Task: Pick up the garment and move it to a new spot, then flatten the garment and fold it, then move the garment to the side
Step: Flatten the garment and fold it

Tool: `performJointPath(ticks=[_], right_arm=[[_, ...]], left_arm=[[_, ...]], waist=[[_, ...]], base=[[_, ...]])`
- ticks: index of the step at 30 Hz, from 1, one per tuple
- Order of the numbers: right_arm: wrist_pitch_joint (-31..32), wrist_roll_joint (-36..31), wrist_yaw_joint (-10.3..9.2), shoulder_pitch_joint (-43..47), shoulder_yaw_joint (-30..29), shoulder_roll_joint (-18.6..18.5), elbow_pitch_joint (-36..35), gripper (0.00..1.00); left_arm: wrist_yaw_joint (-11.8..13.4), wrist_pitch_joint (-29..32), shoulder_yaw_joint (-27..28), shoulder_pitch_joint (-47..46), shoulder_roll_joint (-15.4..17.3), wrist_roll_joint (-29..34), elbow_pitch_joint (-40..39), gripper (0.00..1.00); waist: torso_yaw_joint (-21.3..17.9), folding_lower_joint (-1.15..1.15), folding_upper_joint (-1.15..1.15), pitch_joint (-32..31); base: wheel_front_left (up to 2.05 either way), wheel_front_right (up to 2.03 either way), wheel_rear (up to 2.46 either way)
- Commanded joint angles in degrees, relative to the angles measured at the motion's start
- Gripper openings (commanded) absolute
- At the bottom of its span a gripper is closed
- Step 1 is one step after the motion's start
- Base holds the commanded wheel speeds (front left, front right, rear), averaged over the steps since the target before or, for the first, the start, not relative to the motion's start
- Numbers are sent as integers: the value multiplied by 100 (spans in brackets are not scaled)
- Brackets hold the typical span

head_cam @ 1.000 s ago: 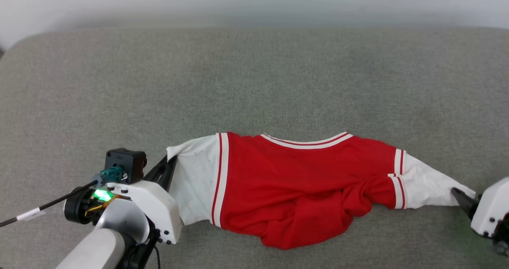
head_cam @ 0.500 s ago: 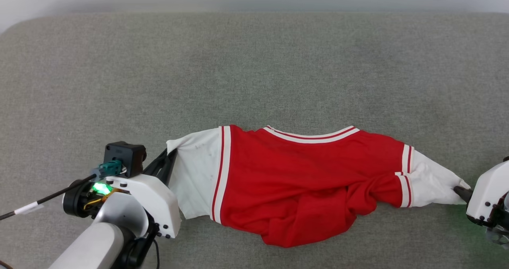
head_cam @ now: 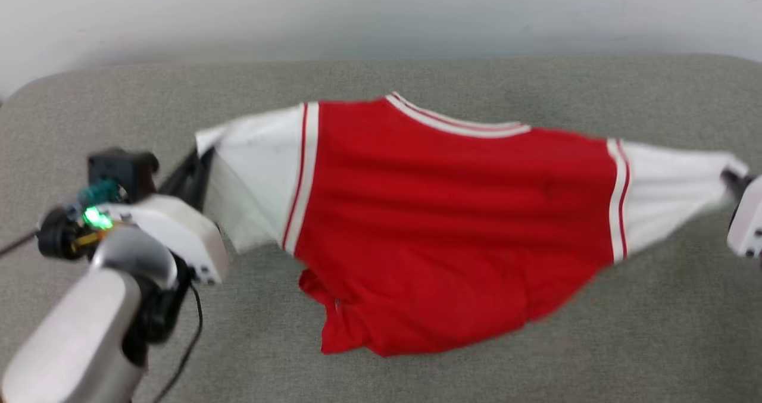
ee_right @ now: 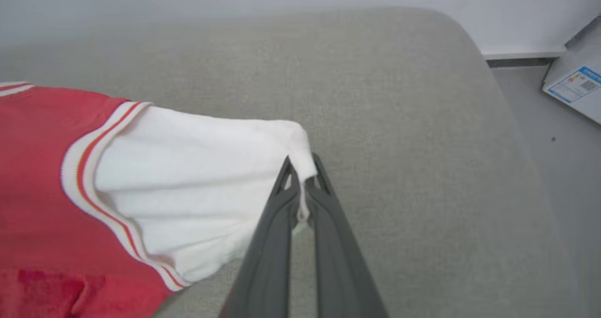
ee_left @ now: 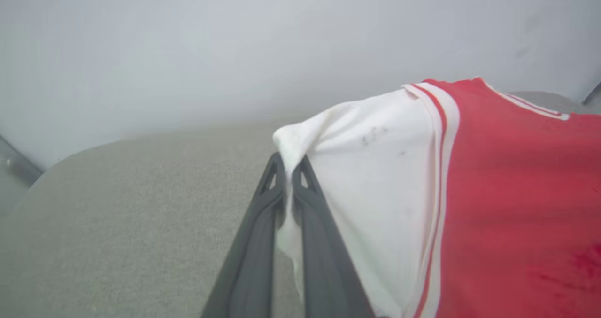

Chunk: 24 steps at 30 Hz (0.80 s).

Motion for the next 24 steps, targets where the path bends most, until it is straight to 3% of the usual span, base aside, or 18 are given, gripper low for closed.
performJointPath(ticks=[1, 10, 16, 24], right_arm=[[-104, -97, -2, -312, 90, -103, -54, 0], [-747, -325, -2, -2008, 693, -302, 367, 0], [-1408, -477, -3, -3178, 940, -326, 675, 0], [-2395, -790, -3, -5176, 1279, -357, 998, 0]], left_arm=[[-80, -98, 83, -363, -41, -10, 149, 0], [-547, -354, 196, -2277, -416, 65, 1366, 0], [-732, -784, 291, -3566, -577, 286, 2119, 0], [-879, -1518, 455, -5583, -516, 732, 2886, 0]], waist=[[-43, 0, 0, -21], [-126, 0, 0, 360], [-178, 0, 0, 818], [-246, 0, 0, 1691]], base=[[0, 0, 0], [0, 0, 0], [0, 0, 0], [0, 0, 0]])
